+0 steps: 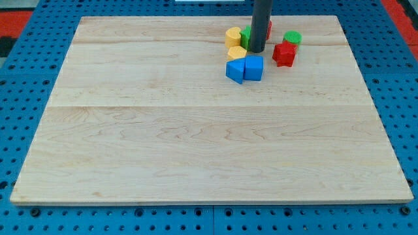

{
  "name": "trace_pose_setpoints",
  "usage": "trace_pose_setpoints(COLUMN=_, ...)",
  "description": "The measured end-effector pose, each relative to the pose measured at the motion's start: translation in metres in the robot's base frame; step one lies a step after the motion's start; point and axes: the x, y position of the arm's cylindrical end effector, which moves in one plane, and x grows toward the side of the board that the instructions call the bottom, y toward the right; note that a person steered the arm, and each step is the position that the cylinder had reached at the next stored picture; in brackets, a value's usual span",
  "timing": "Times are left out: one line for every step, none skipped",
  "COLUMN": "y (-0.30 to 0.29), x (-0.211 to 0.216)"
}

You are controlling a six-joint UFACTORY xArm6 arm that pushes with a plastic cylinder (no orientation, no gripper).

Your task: Push the blue cube to the green star

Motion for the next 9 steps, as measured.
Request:
trace_pose_setpoints(y=0.007, x=0.000)
trace_pose_setpoints(y=0.023, x=0.031)
trace_pose_setpoints(y=0.033, x=0.069)
trace_pose_setpoints(y=0.041, x=0.100)
trace_pose_setpoints(y=0.033, x=0.121)
trace_pose_setpoints(y=0.032, x=0.113)
trace_pose_setpoints(y=0.032, x=0.094)
trace_pose_setpoints(y=0.008, x=0.093)
trace_pose_setpoints(y=-0.007, x=0.093)
